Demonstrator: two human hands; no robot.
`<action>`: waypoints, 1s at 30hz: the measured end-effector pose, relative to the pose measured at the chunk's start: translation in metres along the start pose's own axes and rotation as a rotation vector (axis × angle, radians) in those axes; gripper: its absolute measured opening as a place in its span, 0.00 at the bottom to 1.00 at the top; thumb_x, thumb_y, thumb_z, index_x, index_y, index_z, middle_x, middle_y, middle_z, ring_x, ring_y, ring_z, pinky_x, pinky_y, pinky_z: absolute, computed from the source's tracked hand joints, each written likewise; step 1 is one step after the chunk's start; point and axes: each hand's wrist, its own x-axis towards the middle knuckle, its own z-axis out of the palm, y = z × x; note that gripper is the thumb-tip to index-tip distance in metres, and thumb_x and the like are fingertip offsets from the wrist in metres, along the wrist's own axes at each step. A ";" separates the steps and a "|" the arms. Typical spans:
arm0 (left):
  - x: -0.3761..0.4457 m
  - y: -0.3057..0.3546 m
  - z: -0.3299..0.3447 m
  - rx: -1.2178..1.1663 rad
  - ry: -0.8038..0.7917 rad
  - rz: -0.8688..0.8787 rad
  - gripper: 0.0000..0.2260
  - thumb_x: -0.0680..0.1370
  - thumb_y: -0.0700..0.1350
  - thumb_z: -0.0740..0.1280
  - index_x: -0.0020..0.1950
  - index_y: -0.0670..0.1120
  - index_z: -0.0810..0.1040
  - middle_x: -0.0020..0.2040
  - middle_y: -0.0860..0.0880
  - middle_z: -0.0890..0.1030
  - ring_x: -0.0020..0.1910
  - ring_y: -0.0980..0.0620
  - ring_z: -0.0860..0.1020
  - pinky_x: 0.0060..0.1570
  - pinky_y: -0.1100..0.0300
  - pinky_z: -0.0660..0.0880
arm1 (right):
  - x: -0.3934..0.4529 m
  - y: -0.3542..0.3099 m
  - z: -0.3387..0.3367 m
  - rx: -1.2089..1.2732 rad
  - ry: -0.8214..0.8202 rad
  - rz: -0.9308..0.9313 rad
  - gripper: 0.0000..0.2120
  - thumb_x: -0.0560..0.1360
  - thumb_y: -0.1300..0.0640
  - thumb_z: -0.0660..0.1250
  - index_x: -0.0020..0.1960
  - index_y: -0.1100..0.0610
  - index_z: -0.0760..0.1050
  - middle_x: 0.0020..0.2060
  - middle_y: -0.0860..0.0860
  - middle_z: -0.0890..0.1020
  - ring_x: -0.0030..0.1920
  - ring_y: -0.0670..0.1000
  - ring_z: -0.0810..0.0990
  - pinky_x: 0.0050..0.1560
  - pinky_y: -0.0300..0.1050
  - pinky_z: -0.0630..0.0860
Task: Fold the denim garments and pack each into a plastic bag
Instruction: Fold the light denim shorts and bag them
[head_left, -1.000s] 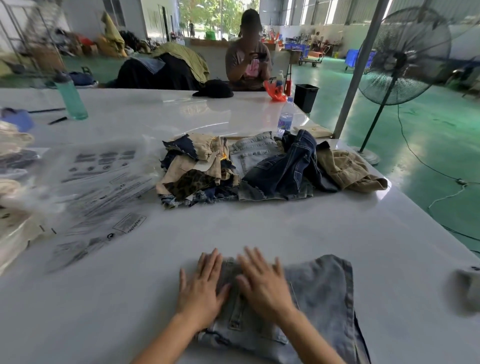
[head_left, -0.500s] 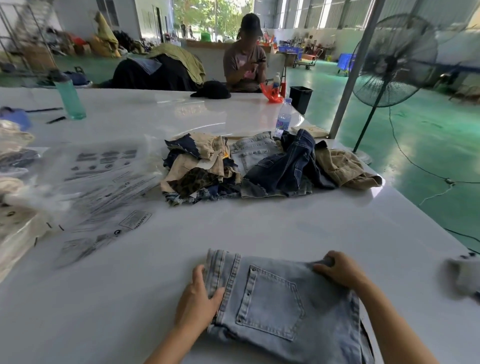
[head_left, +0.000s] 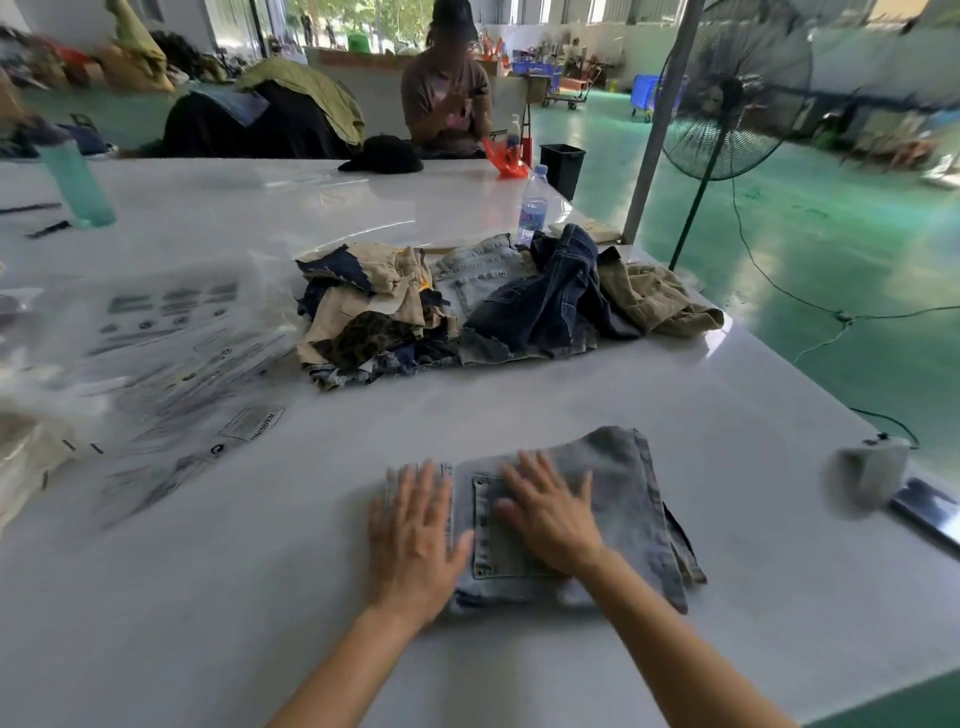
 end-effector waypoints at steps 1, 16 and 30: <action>0.000 -0.002 0.008 0.034 -0.150 0.004 0.32 0.78 0.60 0.59 0.78 0.50 0.54 0.78 0.46 0.48 0.77 0.43 0.45 0.72 0.36 0.48 | -0.002 -0.006 0.012 0.008 -0.062 -0.026 0.28 0.78 0.34 0.43 0.77 0.40 0.45 0.77 0.43 0.42 0.74 0.44 0.33 0.68 0.67 0.31; 0.059 -0.154 -0.049 0.084 0.170 -0.178 0.11 0.71 0.34 0.67 0.52 0.37 0.79 0.53 0.39 0.80 0.53 0.39 0.77 0.49 0.49 0.74 | 0.033 -0.046 0.028 0.049 -0.004 0.036 0.29 0.78 0.34 0.41 0.76 0.39 0.42 0.77 0.41 0.44 0.76 0.44 0.37 0.72 0.60 0.31; 0.068 -0.124 -0.075 -0.271 0.192 -0.208 0.11 0.72 0.31 0.66 0.36 0.45 0.71 0.37 0.43 0.71 0.38 0.39 0.73 0.40 0.50 0.68 | 0.033 -0.048 0.028 0.030 0.037 0.080 0.29 0.76 0.31 0.38 0.75 0.36 0.42 0.76 0.37 0.45 0.74 0.41 0.37 0.73 0.54 0.31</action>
